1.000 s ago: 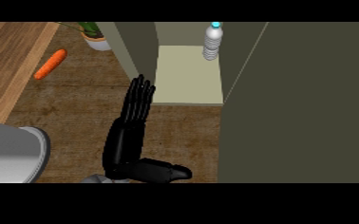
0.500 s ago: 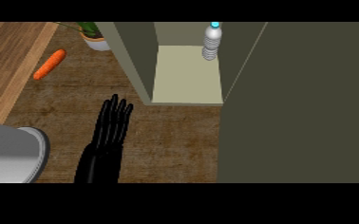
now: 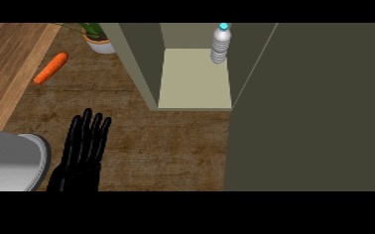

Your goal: Pick up the bottled water, place it into the cabinet and close the cabinet

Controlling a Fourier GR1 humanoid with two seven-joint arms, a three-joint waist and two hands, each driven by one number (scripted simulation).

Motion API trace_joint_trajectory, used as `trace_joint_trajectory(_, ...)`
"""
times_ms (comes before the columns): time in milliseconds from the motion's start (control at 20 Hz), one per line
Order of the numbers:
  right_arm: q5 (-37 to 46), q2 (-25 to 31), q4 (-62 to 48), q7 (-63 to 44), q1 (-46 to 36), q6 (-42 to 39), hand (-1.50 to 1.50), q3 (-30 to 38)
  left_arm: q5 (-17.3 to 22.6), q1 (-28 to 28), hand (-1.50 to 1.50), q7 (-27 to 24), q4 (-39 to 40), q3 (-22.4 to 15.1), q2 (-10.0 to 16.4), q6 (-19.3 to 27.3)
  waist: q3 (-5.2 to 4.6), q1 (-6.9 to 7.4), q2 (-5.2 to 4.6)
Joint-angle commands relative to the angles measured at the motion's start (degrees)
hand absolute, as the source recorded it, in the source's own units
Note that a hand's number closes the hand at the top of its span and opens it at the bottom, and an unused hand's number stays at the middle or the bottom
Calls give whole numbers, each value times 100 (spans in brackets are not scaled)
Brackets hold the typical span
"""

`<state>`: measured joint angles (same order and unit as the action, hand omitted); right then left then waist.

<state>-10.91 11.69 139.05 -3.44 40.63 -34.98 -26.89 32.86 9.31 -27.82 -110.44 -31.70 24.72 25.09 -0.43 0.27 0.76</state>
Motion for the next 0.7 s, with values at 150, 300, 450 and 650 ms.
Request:
trace_joint_trajectory(150,1739,-375,987,-914,-771,385,150,-1439,217,412,-150,8,-385,327,360,-194,-8,60,12)
trace_joint_trajectory(300,2085,-638,818,-1369,-1348,563,150,-1758,385,566,-150,-153,-330,477,462,-523,-21,151,-18)
trace_joint_trajectory(450,2259,-919,612,-1601,-1714,756,150,-1973,533,745,-150,-155,-473,665,648,-698,-18,137,6)
trace_joint_trajectory(650,2281,-1139,286,-2032,-2391,1124,150,-2102,437,1051,-150,-294,-629,630,698,-695,-24,212,21)
